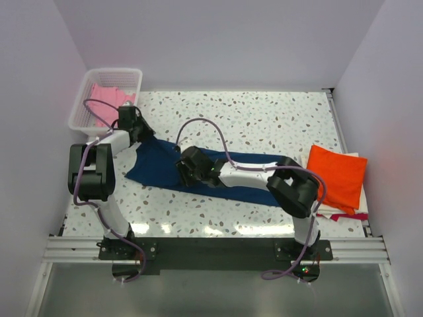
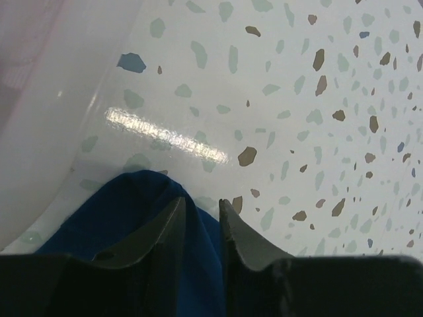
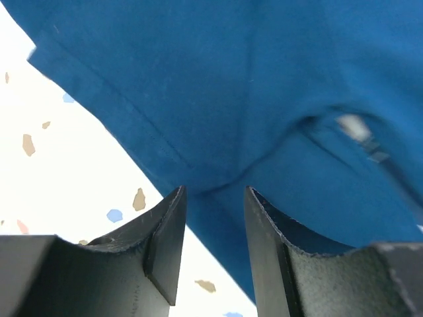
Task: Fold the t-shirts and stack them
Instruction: Fold the tshirt
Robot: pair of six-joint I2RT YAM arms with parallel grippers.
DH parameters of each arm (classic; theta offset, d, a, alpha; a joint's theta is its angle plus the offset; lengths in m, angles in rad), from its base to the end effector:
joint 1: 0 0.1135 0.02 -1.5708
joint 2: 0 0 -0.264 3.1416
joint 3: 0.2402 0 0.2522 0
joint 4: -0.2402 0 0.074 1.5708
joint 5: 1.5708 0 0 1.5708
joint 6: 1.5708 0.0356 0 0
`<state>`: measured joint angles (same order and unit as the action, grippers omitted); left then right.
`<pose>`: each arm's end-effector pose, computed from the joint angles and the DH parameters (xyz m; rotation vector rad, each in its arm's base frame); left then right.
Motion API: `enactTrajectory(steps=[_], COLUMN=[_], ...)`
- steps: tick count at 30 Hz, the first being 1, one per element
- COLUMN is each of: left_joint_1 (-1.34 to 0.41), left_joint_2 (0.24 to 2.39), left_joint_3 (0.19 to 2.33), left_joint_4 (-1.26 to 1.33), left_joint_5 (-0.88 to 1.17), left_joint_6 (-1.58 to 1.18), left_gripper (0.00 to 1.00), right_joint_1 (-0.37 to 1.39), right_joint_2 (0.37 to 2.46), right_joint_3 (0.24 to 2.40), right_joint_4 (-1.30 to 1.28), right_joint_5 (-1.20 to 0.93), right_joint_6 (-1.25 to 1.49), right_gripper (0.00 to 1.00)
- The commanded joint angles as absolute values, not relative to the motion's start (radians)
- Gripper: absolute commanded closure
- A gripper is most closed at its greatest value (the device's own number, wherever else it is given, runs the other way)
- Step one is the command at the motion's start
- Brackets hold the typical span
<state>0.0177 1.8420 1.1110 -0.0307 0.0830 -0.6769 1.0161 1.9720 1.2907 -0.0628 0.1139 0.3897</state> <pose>0.3924 0.0040 0.1734 -0.7664 2.2410 -0.4212 0.2308 0.3648 0.1748 -0.6767 2.2827 0.5713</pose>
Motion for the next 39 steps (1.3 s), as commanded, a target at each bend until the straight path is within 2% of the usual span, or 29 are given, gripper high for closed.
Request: enactTrajectory(steps=[1, 4, 8, 14, 18, 22, 33, 39], left_joint_1=[0.025, 0.025, 0.025, 0.009, -0.069, -0.11, -0.186, -0.189], left_joint_2=[1.825, 1.812, 1.783, 1.686, 1.614, 1.574, 1.467, 1.59], left_joint_3=[1.154, 1.152, 1.157, 1.135, 1.098, 0.988, 0.704, 0.77], left_joint_4=[0.017, 0.034, 0.026, -0.03, -0.063, -0.069, -0.035, -0.069], left_joint_5=[0.149, 0.187, 0.215, 0.209, 0.172, 0.161, -0.033, -0.087], left_joint_6=[-0.644, -0.635, -0.62, -0.606, -0.607, -0.675, -0.905, -0.946], left_gripper=[0.68, 0.61, 0.59, 0.59, 0.63, 0.71, 0.76, 0.76], right_joint_1=[1.016, 0.989, 0.939, 0.692, 0.516, 0.401, 0.379, 0.387], right_joint_2=[1.823, 1.748, 1.681, 1.554, 1.464, 1.465, 1.632, 1.718], right_joint_3=[1.282, 1.281, 1.293, 1.184, 1.077, 1.017, 1.006, 0.942], right_joint_4=[-0.086, -0.158, -0.306, -0.437, -0.505, -0.517, -0.46, -0.416], right_joint_5=[0.233, 0.267, 0.352, 0.31, 0.346, 0.315, 0.262, 0.239], right_joint_6=[0.42, 0.442, 0.48, 0.546, 0.528, 0.511, 0.515, 0.592], right_gripper=[0.56, 0.55, 0.54, 0.54, 0.53, 0.53, 0.56, 0.56])
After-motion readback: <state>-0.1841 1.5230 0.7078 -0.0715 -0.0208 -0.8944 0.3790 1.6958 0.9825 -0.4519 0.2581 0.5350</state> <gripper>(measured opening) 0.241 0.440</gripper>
